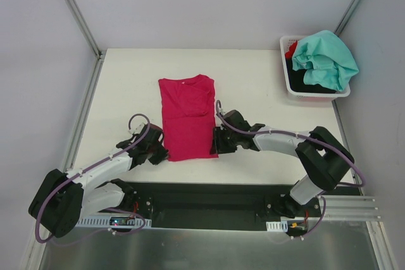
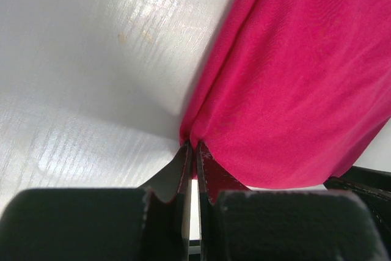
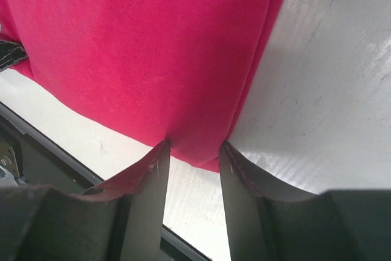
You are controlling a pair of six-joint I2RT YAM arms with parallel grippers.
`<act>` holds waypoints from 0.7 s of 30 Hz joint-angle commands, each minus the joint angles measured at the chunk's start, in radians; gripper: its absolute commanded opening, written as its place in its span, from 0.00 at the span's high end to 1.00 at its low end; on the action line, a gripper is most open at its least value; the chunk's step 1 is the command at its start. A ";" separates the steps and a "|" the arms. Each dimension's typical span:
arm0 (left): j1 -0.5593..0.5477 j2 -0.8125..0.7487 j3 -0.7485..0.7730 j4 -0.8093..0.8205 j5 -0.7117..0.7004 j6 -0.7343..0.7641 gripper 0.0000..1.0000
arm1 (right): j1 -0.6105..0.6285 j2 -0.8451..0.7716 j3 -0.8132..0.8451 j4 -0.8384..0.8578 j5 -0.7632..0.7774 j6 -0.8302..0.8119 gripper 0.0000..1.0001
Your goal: Fold and stack the t-shirts
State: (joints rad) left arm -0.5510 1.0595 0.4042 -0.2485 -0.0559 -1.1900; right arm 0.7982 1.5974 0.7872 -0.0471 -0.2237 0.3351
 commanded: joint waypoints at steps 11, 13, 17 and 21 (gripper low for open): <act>-0.009 -0.003 0.010 -0.020 0.002 0.017 1.00 | 0.025 -0.096 -0.078 -0.065 0.040 0.016 0.98; -0.009 -0.010 0.018 -0.034 0.008 0.020 1.00 | 0.030 -0.117 -0.083 -0.082 0.049 0.016 1.00; -0.010 -0.058 0.025 -0.075 0.005 0.023 1.00 | 0.041 -0.183 -0.098 -0.109 0.064 0.021 1.00; -0.018 -0.108 0.038 -0.126 0.013 0.021 1.00 | 0.050 -0.227 -0.098 -0.146 0.076 0.022 1.00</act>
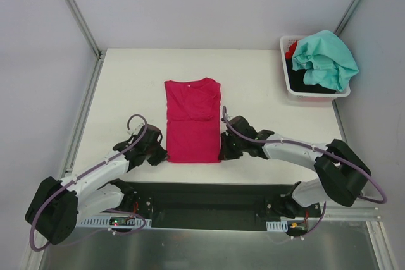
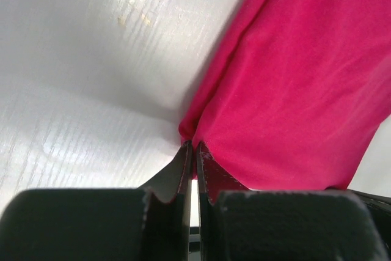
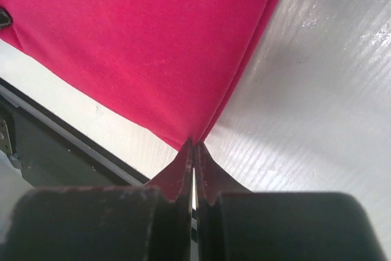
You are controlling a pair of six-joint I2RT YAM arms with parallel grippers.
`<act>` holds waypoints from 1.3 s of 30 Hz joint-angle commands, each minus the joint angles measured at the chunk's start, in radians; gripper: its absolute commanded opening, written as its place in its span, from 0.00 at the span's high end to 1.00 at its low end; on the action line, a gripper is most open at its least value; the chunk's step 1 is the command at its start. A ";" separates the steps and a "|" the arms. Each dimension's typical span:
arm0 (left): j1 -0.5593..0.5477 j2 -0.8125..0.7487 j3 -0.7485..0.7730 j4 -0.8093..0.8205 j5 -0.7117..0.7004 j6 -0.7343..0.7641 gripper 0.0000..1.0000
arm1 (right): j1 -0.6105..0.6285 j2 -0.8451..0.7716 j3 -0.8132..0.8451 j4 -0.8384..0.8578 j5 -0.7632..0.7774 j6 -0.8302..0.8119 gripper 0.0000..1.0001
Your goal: Fold and stack the t-shirts
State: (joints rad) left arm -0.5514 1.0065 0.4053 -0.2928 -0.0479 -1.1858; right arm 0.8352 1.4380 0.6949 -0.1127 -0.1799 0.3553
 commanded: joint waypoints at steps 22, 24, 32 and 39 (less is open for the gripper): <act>-0.269 -0.266 0.279 -0.422 -0.168 -0.113 1.00 | 0.179 -0.412 0.093 -0.402 0.241 0.074 1.00; -0.303 -0.272 0.315 -0.442 -0.202 -0.121 1.00 | 0.189 -0.447 0.121 -0.438 0.272 0.077 1.00; -0.381 -0.227 0.460 -0.531 -0.339 -0.118 1.00 | 0.220 -0.470 0.270 -0.538 0.352 0.042 1.00; -0.380 -0.152 0.601 -0.543 -0.441 -0.048 1.00 | 0.213 -0.352 0.449 -0.585 0.375 -0.045 1.00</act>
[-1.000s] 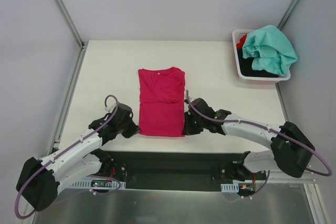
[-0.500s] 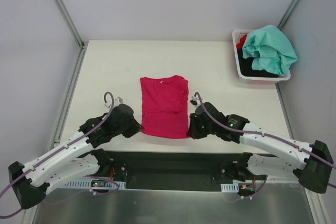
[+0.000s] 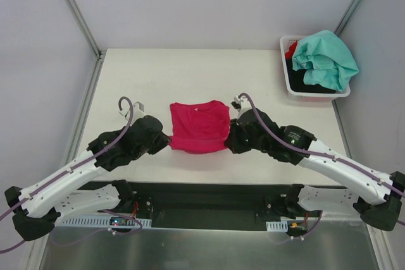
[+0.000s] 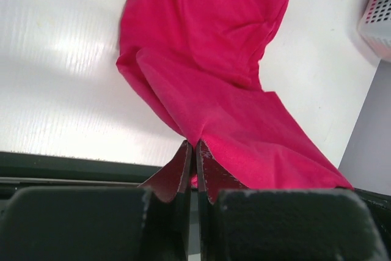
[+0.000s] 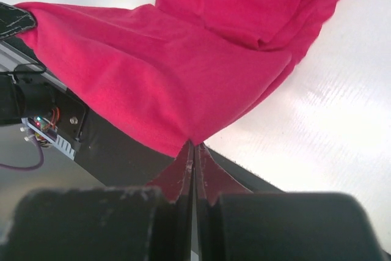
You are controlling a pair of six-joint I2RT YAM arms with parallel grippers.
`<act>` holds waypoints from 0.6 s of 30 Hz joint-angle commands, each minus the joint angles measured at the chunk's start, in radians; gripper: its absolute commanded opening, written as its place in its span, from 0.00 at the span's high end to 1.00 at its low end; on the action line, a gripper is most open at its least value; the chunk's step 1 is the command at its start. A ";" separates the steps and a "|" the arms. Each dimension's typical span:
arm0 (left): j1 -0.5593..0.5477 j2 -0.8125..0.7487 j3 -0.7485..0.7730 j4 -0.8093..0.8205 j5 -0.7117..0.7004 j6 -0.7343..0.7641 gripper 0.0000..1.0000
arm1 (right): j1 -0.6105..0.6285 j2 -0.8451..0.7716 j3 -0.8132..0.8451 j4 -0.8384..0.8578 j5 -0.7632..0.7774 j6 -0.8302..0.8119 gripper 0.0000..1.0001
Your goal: Fold and stack the t-shirts
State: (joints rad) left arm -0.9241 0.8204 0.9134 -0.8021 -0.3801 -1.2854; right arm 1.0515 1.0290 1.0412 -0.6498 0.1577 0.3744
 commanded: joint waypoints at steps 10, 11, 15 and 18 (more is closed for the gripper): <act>0.071 0.149 0.214 -0.036 -0.186 0.144 1.00 | -0.148 0.146 0.175 -0.031 -0.053 -0.160 1.00; 0.082 0.155 0.225 -0.036 -0.180 0.152 1.00 | -0.160 0.151 0.177 -0.030 -0.063 -0.166 1.00; 0.158 0.194 0.239 0.003 -0.142 0.216 1.00 | -0.221 0.178 0.183 -0.019 -0.101 -0.196 1.00; 0.203 0.224 0.232 0.050 -0.096 0.253 1.00 | -0.251 0.207 0.192 -0.013 -0.127 -0.216 1.00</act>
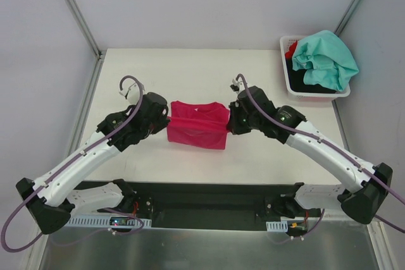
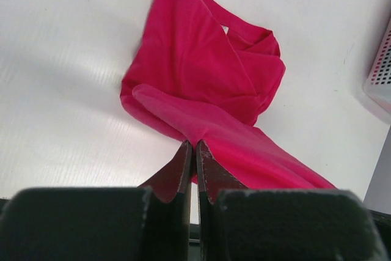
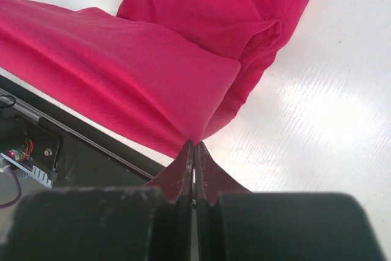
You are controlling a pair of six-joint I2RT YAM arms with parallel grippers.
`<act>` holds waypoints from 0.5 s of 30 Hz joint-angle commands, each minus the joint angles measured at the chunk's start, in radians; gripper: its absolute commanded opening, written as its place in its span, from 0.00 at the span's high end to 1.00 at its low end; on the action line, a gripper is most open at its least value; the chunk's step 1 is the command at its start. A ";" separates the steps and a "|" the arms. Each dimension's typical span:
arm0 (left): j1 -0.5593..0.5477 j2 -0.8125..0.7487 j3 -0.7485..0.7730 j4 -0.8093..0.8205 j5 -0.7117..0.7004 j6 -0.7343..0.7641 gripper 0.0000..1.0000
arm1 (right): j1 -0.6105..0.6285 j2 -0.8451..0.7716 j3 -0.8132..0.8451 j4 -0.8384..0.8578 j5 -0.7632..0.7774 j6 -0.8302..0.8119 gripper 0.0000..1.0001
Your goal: Fold and stack the t-shirts
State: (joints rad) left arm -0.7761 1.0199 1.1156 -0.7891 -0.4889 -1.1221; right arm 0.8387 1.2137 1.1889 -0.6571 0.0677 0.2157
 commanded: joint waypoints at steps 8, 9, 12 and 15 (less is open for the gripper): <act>0.147 0.155 0.036 0.159 0.096 0.153 1.00 | -0.104 0.104 0.067 0.028 -0.109 -0.094 1.00; 0.152 0.167 0.039 0.174 0.104 0.160 1.00 | -0.119 0.113 0.070 0.033 -0.115 -0.099 1.00; 0.176 0.215 0.052 0.204 0.131 0.173 1.00 | -0.148 0.147 0.087 0.040 -0.140 -0.114 1.00; 0.201 0.256 0.055 0.229 0.159 0.182 1.00 | -0.182 0.182 0.106 0.048 -0.164 -0.133 1.00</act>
State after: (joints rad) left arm -0.6090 1.2469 1.1271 -0.6132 -0.3519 -0.9848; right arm 0.6983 1.3666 1.2312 -0.6220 -0.0566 0.1329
